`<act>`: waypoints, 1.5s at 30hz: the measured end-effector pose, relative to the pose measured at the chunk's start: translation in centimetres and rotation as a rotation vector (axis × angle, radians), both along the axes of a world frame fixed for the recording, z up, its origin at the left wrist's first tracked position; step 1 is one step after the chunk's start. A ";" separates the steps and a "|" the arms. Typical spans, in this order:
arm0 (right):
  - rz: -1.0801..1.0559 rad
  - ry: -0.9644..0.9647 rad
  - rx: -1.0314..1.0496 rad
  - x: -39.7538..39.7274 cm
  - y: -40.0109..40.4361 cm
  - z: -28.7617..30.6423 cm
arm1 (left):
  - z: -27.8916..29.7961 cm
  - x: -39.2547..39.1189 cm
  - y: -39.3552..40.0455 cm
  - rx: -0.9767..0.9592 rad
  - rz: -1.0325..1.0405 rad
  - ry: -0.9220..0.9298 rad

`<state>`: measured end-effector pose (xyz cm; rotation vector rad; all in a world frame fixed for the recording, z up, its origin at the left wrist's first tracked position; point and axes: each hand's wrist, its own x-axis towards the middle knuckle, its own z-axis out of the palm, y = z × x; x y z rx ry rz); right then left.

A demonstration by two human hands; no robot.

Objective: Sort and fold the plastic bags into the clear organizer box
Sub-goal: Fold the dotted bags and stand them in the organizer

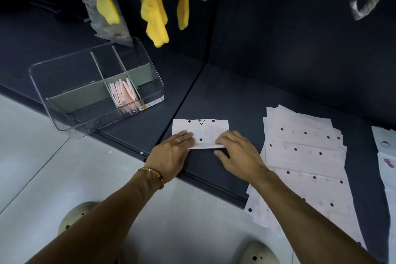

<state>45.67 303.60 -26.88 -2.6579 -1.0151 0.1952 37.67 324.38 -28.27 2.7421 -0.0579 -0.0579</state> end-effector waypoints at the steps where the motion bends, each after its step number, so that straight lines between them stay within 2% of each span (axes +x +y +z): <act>1: -0.034 0.040 0.043 0.2 0.0 0.1 | 0.3 0.0 0.2 -0.019 0.001 0.011; 6: -0.300 0.362 0.212 0.8 -0.4 0.8 | 1.9 -0.7 0.6 -0.114 0.075 0.068; 9: -0.352 0.441 0.207 1.2 -0.4 1.0 | 2.0 -1.2 0.4 -0.147 0.213 0.074; 15: -0.467 0.366 0.139 1.3 0.6 0.4 | 2.1 0.7 0.6 -0.153 0.486 0.159; 20: -0.519 0.268 0.112 1.4 1.3 -0.1 | 1.9 2.3 0.4 -0.011 0.572 0.189; 29: -0.632 0.211 0.059 1.8 2.3 -0.3 | 1.5 2.6 0.7 0.021 0.672 0.187; 31: -0.655 0.226 0.056 1.9 2.4 -0.3 | 1.5 2.2 0.6 0.046 0.601 0.028; 33: -0.679 0.212 0.067 1.8 2.5 -0.3 | 1.2 1.9 0.8 0.091 0.319 -0.113; 35: -0.702 0.188 0.071 1.8 2.6 -0.4 | 0.7 1.7 1.2 0.173 -0.027 -0.095; 37: -0.719 0.176 0.057 1.6 2.7 -0.4 | 0.2 1.4 2.1 0.233 -0.193 -0.032; 39: -0.720 0.124 0.062 1.3 2.7 -0.1 | -0.3 1.1 3.0 0.277 -0.256 0.028; 41: -0.628 -0.067 0.053 0.7 2.6 0.2 | -0.4 1.0 3.2 0.275 -0.266 0.076; 43: -0.389 -0.276 0.065 -0.6 3.5 0.4 | -0.3 1.0 3.1 0.244 -0.252 0.083; 45: -0.118 -0.264 0.093 -2.4 5.3 -0.1 | -0.4 0.9 3.0 0.200 -0.241 0.066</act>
